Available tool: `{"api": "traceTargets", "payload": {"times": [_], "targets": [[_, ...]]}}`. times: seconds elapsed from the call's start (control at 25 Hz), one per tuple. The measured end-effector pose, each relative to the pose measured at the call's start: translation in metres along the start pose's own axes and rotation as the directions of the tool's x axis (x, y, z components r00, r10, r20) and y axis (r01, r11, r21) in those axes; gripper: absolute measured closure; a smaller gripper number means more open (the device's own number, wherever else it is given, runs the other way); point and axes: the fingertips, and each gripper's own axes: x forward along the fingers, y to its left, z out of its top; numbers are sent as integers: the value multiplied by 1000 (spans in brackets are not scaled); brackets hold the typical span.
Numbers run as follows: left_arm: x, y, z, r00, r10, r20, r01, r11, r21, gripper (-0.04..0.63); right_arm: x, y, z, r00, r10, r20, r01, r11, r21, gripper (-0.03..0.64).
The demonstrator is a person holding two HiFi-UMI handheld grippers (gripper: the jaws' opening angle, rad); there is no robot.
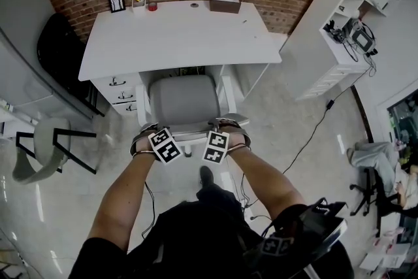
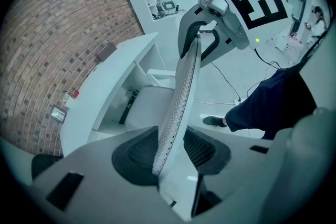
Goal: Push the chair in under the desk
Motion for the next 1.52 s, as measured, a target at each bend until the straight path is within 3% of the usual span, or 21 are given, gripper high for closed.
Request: {"api": "traceTargets", "payload": {"times": [0.52,0.72,0.84,0.92,1.04,1.12,1.2,1.32,1.4,1.44,1.52], "targets": [[4,5,-2,999,-30,-18,30,1000,7,436,2,-3,3,1000,-3,7,3,1000,11,459],[-2,4,4,995,18,98,-19,1000,9,430,-15,-6,3,997,7,83,-19,989,148,443],[-13,2,8,981,-2,195,18,997,-79,403,-34,-8,-1,992,-29,121,3,978,211,439],[-26,6,7,967,20,254,21,987,-159,405,-47,-6,-3,989,-52,135,17,969,245,439],[-49,6,9,940,76,332,-5,978,-210,423,-68,1,-7,984,-73,162,15,943,332,451],[-69,0,14,910,100,403,1,970,-243,441,-82,6,-9,979,-93,182,13,917,398,460],[-95,-7,21,855,130,501,25,957,-290,471,-98,10,-9,970,-132,204,24,888,458,471],[-142,-14,29,721,228,655,39,929,-367,542,-129,12,-8,947,-219,234,56,833,551,489],[-165,-22,29,647,245,722,115,905,-410,560,-148,14,-7,933,-260,251,63,801,595,501],[-174,-28,27,622,241,745,167,888,-427,561,-157,16,-6,927,-274,255,65,788,612,508],[-187,-38,19,595,252,763,232,855,-463,561,-173,19,-7,918,-299,263,61,758,649,523]]}}
